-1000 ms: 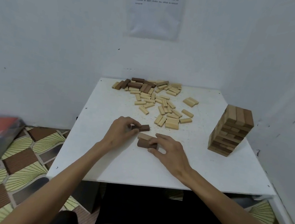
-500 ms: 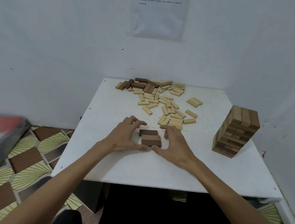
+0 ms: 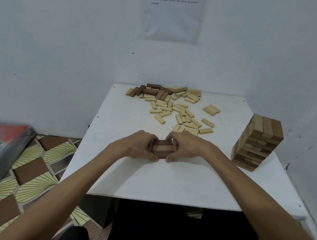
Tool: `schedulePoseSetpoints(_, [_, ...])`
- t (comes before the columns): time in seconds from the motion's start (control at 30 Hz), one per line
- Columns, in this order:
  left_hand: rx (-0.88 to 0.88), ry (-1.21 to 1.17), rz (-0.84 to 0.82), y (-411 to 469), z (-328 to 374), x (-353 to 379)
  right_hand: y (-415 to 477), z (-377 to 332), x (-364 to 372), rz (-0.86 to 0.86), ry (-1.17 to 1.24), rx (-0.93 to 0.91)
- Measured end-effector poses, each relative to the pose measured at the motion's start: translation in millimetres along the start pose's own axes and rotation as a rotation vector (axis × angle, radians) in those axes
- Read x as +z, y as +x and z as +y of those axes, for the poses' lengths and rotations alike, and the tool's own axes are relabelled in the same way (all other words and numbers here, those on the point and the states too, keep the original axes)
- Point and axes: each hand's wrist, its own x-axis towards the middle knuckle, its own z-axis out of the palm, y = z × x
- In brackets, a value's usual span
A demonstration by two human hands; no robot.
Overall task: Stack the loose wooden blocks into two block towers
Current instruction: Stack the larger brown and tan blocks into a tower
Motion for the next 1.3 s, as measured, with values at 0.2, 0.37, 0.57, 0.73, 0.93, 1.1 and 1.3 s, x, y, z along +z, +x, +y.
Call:
schedulePoseSetpoints(0.2, [-0.005,-0.019,-0.023,3.4,-0.6,-1.6,2.8,2.2,1.5,0.009,0.015,-0.005])
schedulePoseSetpoints(0.37, [0.024,0.04,0.103,-1.2,-8.6,5.2,0.9,3.1,2.7,0.023,0.046,-0.014])
schedulePoseSetpoints(0.57, [0.138,-0.075,0.225,-8.6,-21.7,18.5,2.3,3.2,4.4,0.022,0.046,0.003])
schedulePoseSetpoints(0.73, [0.177,-0.115,0.294,-8.9,-24.2,25.6,-2.9,-0.2,5.1,0.045,-0.059,-0.026])
schedulePoseSetpoints(0.93, [0.182,-0.17,0.313,-9.6,-21.5,21.9,-19.5,1.2,-0.3,0.11,-0.031,-0.142])
schedulePoseSetpoints(1.1, [0.235,-0.161,0.298,-4.8,-11.3,-3.5,-31.4,-1.9,-23.5,0.131,-0.083,-0.164])
schedulePoseSetpoints(1.3, [0.303,-0.213,0.333,8.5,10.9,-43.6,-55.6,-5.1,-66.8,0.223,-0.109,-0.146])
